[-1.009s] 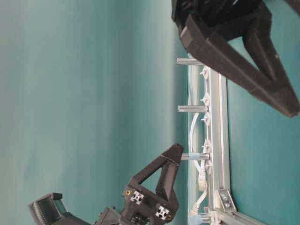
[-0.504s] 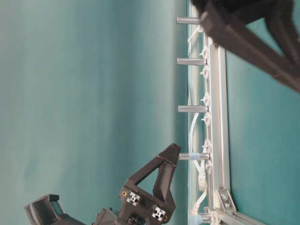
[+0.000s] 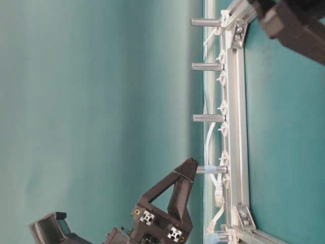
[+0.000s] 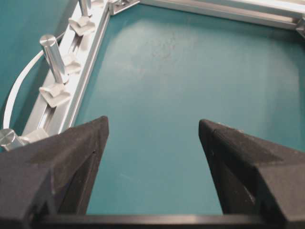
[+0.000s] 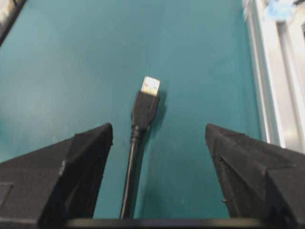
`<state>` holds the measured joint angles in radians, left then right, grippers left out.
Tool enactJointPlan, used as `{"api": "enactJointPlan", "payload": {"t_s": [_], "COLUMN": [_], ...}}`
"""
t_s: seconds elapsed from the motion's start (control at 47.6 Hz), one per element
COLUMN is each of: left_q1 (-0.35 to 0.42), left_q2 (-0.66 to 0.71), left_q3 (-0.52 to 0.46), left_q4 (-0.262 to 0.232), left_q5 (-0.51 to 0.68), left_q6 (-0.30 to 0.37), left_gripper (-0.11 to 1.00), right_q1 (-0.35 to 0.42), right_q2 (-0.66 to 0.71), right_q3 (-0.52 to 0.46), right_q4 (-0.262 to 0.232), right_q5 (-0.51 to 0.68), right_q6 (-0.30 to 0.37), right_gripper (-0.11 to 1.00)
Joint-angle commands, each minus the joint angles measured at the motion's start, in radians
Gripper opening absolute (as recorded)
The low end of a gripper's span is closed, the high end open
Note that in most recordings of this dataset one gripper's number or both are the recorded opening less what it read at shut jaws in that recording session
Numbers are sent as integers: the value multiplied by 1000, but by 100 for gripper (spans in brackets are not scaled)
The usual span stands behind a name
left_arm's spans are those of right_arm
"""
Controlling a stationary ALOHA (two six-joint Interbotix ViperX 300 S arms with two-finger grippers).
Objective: Insert the wire through the string loop located on the left side.
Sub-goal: 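Lower the right gripper and close it on the USB cable below the plug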
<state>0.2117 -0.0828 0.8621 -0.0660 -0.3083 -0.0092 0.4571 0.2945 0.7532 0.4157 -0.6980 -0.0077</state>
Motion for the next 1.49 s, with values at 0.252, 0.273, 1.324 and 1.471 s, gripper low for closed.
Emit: {"api": "enactJointPlan", "payload": {"t_s": [0.252,0.273,1.324,1.471], "left_q1": [-3,-3,-14,-21], "left_q2": [-17,-17,-12,-12], "left_q3": [-2,-2,-2,2], "left_q4": [2,2,3,3], "left_q5": [-5,-5,-5,-5], "left_q6": [2,2,0,0], "left_gripper": [77,77,77,77], "right_q1": [11,11,14,14], "right_q2": [11,11,46,61], "right_q3": [-48,-48,-57,-72], "right_q4": [2,2,2,2], "right_q5": [32,37,95,140], "right_q6": [-2,-2,-3,-3], "right_gripper": [81,81,64,61]}}
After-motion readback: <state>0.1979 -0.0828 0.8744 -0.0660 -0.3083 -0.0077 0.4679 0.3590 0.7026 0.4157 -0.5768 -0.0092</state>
